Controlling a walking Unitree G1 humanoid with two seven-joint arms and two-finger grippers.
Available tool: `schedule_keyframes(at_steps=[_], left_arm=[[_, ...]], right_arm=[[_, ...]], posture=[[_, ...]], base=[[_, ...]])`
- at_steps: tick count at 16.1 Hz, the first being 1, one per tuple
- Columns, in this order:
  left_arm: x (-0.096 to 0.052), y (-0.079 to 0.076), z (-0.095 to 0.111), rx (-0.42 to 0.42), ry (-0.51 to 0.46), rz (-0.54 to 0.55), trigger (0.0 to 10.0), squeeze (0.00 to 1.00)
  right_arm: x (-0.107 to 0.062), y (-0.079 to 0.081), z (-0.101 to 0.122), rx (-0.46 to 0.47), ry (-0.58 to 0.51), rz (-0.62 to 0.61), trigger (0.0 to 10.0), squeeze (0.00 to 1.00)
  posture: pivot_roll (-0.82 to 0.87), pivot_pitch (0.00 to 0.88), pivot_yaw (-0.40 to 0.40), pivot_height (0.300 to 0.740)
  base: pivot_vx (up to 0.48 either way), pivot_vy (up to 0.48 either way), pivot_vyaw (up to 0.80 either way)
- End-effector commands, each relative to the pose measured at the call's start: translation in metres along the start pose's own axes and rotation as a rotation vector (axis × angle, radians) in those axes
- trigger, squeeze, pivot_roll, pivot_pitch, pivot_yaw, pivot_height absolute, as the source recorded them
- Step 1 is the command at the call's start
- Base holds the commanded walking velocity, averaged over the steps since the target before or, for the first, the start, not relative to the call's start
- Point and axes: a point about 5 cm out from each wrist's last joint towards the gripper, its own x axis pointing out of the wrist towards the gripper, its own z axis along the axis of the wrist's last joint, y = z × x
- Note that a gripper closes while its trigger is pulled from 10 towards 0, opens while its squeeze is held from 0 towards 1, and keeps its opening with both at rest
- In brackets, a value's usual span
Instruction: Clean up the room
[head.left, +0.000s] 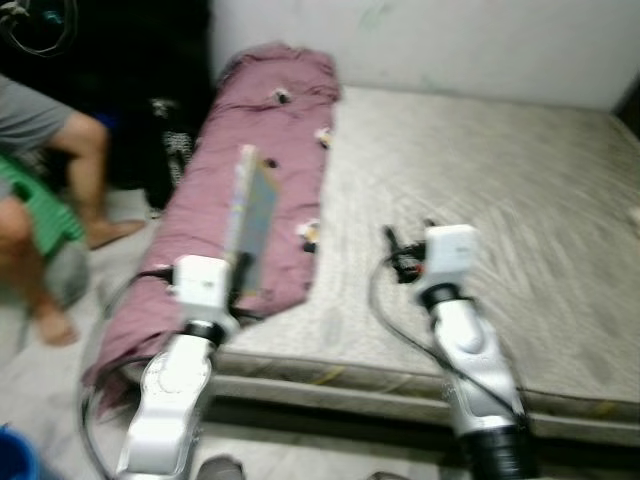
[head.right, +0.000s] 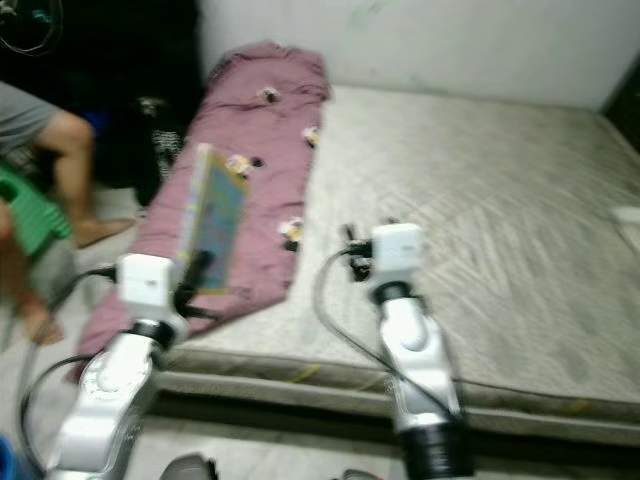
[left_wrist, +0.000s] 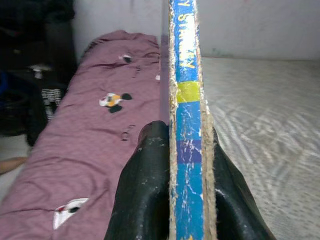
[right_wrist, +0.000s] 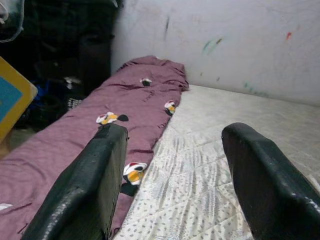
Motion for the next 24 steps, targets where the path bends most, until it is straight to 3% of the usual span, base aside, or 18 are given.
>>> schedule_keyframes(at_steps=[1,21,24], left_arm=[[0.0032,-0.0082,0.0108,-0.009,-0.052,-0.025,10.0,0.00],[0.0056,-0.0121,0.0104,-0.031,-0.058,-0.014,10.0,0.00],[0.0075,-0.0114,0.0141,-0.033,-0.081,-0.007,10.0,0.00]], right_arm=[[0.0002,-0.0108,0.0027,-0.014,-0.001,-0.027,10.0,0.00],[0.0017,-0.0136,0.0048,-0.028,0.013,-0.020,10.0,0.00],[0.0038,-0.0136,0.0053,-0.029,0.015,-0.021,10.0,0.00]], posture=[[-0.07,0.000,-0.034,0.740],[-0.08,0.000,-0.058,0.740],[-0.08,0.000,-0.063,0.740]], base=[[0.000,-0.319,0.00],[0.000,-0.315,0.00],[0.000,0.000,0.00]])
